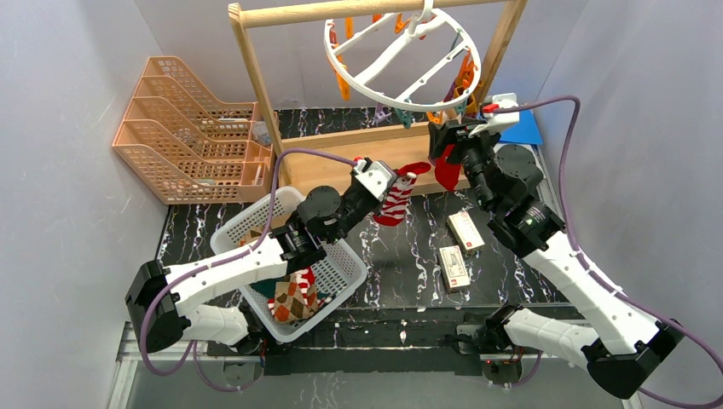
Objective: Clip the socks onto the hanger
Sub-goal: Open the clamp at the hanger.
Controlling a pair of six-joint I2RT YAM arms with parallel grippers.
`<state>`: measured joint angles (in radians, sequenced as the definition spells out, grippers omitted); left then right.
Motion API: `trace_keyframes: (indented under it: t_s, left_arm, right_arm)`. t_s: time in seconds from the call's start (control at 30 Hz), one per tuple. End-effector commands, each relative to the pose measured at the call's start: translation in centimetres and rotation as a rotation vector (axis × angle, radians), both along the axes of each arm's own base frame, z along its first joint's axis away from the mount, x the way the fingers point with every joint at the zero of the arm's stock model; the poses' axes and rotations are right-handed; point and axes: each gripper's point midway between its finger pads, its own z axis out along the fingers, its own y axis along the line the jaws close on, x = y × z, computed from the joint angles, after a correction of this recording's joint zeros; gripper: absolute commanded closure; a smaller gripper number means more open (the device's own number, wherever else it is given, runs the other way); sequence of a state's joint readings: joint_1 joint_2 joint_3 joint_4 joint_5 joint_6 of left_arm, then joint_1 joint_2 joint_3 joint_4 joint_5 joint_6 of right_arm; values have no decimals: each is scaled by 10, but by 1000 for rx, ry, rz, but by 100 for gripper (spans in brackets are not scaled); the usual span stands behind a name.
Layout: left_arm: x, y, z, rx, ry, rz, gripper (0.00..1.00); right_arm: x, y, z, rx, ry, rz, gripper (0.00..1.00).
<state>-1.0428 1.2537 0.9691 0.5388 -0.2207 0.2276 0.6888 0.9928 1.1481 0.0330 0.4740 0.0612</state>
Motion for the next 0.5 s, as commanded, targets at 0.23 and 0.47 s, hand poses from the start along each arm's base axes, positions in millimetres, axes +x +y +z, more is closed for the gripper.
trace_keyframes:
  t_s: [0.23, 0.47]
  left_arm:
    - [0, 8, 9, -41, -20, 21, 100]
    - [1, 9, 7, -34, -21, 30, 100]
  right_arm:
    - [7, 12, 20, 36, -33, -79, 24]
    - [12, 17, 20, 46, -22, -126, 26]
